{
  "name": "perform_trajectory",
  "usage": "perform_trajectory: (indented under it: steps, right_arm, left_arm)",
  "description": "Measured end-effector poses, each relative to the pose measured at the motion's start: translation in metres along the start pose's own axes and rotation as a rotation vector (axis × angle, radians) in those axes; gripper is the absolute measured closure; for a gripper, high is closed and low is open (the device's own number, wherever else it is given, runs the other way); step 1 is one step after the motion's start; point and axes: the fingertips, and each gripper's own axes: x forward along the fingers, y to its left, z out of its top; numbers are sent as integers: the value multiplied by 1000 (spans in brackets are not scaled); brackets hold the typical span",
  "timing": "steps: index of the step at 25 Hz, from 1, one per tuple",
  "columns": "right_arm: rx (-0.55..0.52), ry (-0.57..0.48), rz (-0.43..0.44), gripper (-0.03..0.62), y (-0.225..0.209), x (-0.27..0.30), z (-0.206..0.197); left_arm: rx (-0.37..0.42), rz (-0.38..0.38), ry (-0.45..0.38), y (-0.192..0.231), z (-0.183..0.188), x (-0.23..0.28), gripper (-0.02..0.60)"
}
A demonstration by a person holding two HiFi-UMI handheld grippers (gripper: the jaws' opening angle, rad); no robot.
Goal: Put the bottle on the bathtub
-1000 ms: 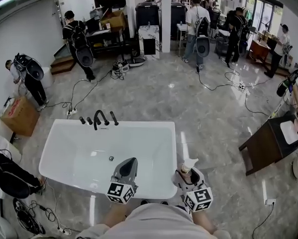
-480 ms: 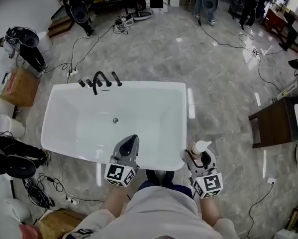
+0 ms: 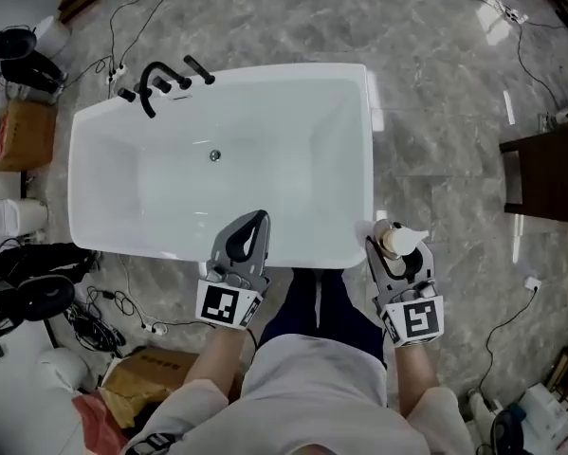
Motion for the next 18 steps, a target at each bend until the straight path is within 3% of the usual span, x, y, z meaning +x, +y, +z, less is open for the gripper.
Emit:
perform_trajectory:
  steps: [3,6,13,18]
  right_arm:
    - [12,24,-8,379,-8,21,-27]
    - [43,39,-17,379,-12,37,-57]
    - [78,92,-15,379,-8,72,-123]
    - [74,115,-3,379,-8,90,-155]
  left_arm:
    - [3,-24,8,-4,-27,17,578]
    - [4,-47,73,-15,-66,24,578]
    - [-57,-74,159,-14,-151,28,578]
    - [-85,-65,175,-7,-193,35,578]
